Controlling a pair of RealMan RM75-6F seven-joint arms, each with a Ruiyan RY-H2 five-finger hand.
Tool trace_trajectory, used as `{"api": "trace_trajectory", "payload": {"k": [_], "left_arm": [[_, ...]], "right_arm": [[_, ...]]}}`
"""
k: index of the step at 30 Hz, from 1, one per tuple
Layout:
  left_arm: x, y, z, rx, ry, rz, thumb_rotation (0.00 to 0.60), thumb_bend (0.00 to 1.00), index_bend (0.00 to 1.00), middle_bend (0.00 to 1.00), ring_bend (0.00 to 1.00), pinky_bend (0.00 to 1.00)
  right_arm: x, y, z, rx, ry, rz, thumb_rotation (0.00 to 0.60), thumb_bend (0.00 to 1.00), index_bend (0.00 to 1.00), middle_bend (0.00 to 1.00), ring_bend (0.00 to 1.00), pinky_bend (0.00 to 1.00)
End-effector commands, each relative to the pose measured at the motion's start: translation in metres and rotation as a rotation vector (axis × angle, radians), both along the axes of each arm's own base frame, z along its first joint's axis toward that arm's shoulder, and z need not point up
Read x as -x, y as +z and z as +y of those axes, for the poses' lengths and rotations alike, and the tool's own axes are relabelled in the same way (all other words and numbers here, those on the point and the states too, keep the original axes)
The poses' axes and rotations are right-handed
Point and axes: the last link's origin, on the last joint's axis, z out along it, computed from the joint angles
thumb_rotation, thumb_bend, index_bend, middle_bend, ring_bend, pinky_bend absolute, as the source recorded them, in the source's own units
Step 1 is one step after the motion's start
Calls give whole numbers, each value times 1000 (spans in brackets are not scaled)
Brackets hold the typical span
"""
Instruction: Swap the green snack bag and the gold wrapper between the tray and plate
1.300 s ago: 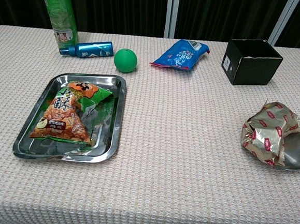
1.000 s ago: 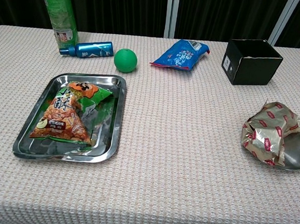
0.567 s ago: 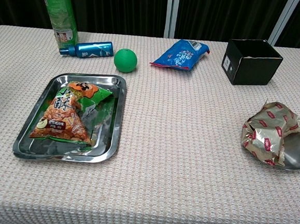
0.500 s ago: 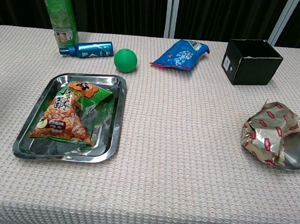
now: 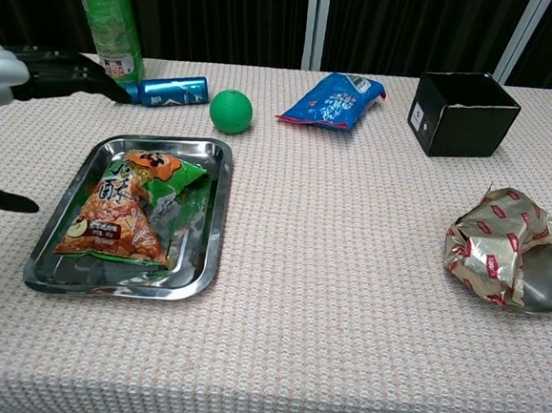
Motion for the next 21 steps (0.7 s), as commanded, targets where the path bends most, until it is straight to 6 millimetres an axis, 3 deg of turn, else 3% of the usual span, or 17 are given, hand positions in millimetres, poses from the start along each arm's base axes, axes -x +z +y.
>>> {"api": "trace_trajectory", "payload": {"k": [1,21], "left_arm": [[-11,-10,13,18,-21,15,600,0,102,88,0,92],[-28,-47,28,97,-162,178,600,38,130,104,0,91]], "right_arm": [[2,0,1,1,-5,-2,600,172,0,0,0,0],[11,7,1,9,-34,-14,600,193,0,0,0,0]]}}
